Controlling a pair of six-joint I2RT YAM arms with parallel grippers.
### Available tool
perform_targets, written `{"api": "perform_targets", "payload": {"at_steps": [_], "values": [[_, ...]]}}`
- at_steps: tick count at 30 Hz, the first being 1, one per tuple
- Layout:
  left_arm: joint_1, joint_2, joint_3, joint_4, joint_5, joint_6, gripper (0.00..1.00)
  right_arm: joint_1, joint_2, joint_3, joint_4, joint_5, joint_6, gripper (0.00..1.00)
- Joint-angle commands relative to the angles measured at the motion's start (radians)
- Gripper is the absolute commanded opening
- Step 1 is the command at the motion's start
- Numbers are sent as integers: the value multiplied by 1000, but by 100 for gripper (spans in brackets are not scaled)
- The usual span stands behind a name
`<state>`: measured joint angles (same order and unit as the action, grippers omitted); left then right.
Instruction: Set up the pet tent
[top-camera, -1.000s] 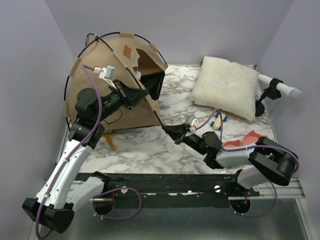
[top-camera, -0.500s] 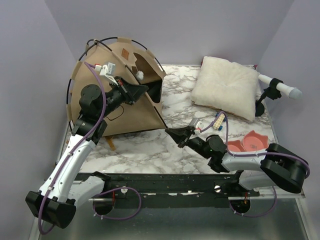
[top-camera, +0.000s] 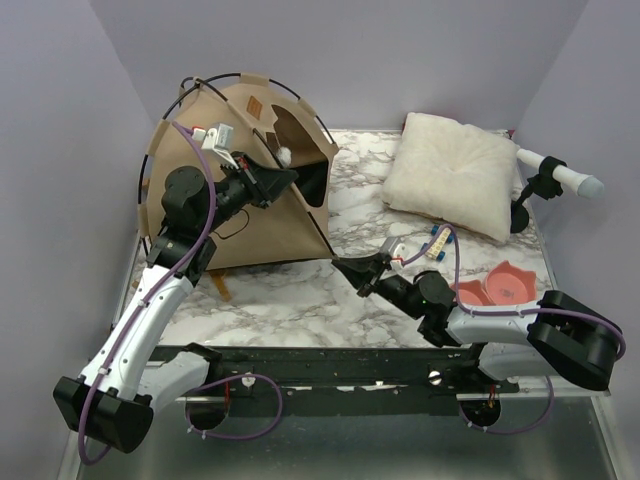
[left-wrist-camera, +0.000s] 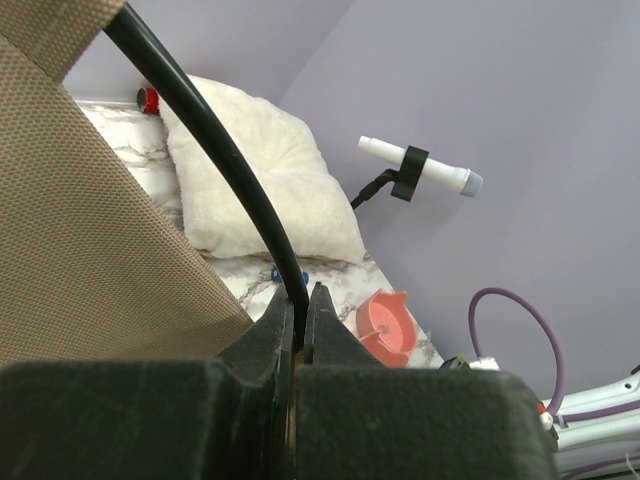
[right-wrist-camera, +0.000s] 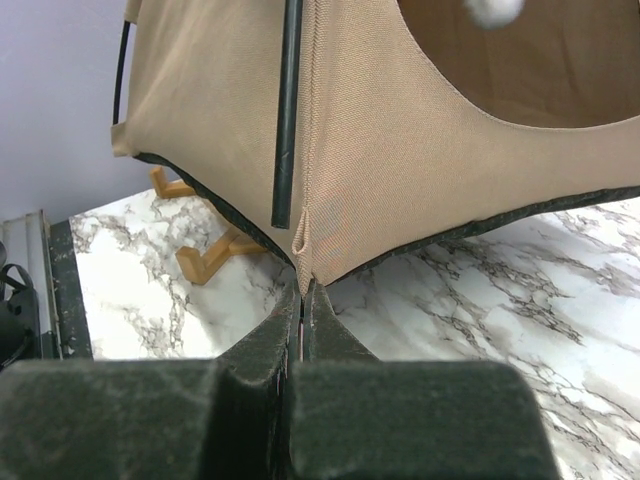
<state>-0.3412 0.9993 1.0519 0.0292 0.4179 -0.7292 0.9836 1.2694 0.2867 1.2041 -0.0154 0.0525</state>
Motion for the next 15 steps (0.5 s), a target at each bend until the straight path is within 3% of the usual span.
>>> {"api": "perform_targets", "payload": {"at_steps": [1, 15], "values": [[22, -5, 22, 144, -73, 101, 0, 20, -7, -15, -29, 4, 4, 1], [24, 6, 5, 143, -91, 120, 0, 30, -14, -14, -31, 3, 2, 1]]}}
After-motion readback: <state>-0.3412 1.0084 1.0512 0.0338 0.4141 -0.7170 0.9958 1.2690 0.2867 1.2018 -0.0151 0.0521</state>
